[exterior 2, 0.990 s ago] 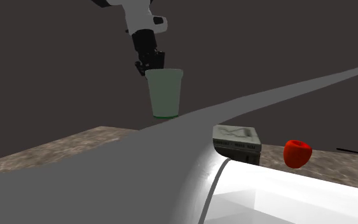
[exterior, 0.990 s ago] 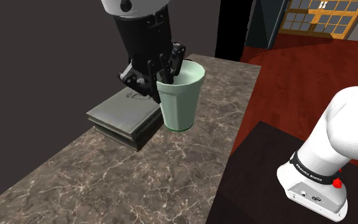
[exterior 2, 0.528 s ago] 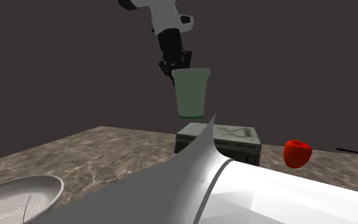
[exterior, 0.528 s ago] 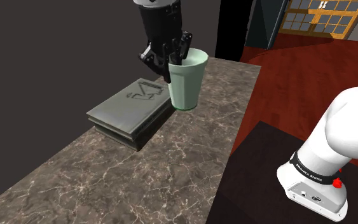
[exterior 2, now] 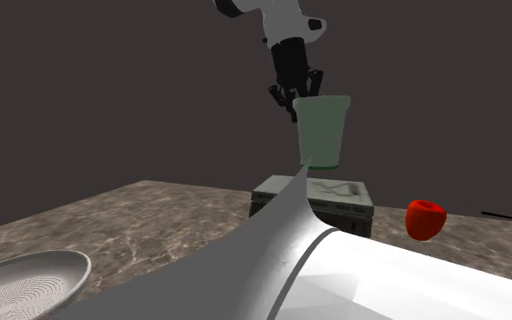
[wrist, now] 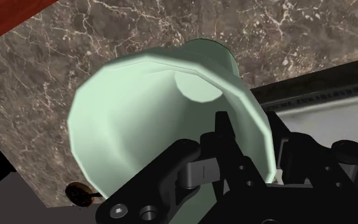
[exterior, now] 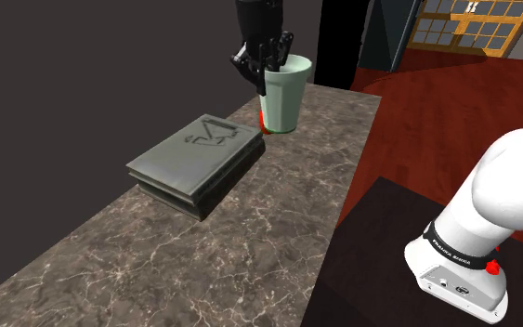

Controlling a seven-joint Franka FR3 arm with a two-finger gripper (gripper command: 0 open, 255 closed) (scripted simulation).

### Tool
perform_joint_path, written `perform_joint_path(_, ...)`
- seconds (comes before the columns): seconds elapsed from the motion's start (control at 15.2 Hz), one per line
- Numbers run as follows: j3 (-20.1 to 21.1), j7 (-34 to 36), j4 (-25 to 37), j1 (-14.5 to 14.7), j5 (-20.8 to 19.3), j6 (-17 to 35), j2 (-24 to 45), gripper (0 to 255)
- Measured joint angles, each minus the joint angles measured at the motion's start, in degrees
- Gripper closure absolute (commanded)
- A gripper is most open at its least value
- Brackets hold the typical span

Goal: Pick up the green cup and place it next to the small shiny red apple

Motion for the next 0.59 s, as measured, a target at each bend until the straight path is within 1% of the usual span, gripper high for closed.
perform_joint_path(0.2,-2.0,-3.2,1.4,-1.6,-1.3,0.7,1.7,255)
perform_joint_path(0.4,-4.2,-6.6,1.1,-3.1,-1.9,1.9,2.1,255)
perform_joint_path(0.59,-6.3,-10.0,3.0,-4.9,-3.2,3.1,4.8,255)
